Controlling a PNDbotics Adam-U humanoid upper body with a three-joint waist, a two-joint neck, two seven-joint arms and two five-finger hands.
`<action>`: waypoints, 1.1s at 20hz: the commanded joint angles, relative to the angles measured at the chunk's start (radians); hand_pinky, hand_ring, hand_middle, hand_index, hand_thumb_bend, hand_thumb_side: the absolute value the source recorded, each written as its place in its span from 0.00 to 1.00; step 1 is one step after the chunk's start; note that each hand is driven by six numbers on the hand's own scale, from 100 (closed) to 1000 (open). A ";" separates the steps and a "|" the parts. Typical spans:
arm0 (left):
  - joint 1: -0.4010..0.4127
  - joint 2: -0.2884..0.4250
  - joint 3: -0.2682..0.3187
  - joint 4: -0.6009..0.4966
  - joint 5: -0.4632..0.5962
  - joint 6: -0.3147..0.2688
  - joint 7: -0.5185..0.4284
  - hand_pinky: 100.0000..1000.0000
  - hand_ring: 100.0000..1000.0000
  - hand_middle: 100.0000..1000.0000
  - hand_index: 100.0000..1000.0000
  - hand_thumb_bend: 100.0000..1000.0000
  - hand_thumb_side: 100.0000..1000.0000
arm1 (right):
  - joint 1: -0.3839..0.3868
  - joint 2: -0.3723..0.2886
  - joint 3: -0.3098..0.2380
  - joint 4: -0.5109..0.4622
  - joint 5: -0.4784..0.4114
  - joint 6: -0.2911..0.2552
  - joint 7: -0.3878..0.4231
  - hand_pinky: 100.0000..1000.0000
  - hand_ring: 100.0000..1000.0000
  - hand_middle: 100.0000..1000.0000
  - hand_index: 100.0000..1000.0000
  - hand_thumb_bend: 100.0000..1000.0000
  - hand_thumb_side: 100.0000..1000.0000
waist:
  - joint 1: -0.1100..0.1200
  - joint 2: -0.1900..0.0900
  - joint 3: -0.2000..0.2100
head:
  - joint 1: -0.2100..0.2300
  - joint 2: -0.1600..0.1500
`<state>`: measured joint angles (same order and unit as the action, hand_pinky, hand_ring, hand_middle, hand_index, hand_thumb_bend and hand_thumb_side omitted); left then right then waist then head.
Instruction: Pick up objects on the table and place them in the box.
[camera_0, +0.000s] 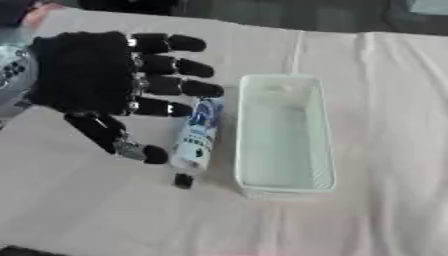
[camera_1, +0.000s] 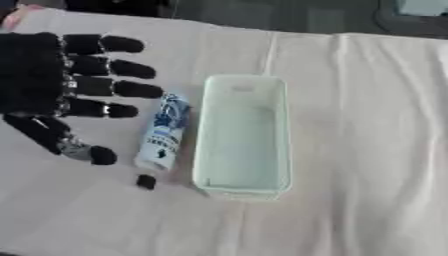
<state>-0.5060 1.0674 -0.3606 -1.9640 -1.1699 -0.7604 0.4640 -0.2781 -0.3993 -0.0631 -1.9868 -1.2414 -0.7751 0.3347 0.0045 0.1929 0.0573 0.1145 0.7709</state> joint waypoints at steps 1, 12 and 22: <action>-0.016 0.017 0.004 -0.004 -0.014 -0.019 0.026 0.95 0.85 0.88 0.64 0.30 0.61 | -0.017 -0.024 -0.007 -0.013 -0.002 -0.033 0.031 0.08 0.25 0.37 0.52 0.00 1.00 | 0.004 -0.011 -0.001 | 0.000 -0.001; -0.021 0.006 -0.010 0.013 -0.034 -0.034 0.044 0.94 0.85 0.88 0.67 0.31 0.61 | -0.025 -0.022 -0.006 -0.013 -0.004 -0.030 0.027 0.08 0.25 0.37 0.52 0.00 1.00 | 0.002 -0.007 -0.008 | 0.000 -0.001; -0.020 -0.012 -0.030 0.037 -0.044 -0.063 0.039 0.93 0.84 0.88 0.68 0.31 0.61 | -0.039 -0.017 -0.002 -0.013 -0.011 -0.024 0.029 0.08 0.25 0.37 0.52 0.00 1.00 | -0.002 0.000 -0.019 | 0.007 -0.001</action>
<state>-0.5142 1.0422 -0.3966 -1.9258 -1.2130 -0.7777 0.4647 -0.3014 -0.3992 -0.0627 -1.9868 -1.2500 -0.7743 0.3354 0.0023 0.2042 0.0387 0.1145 0.7709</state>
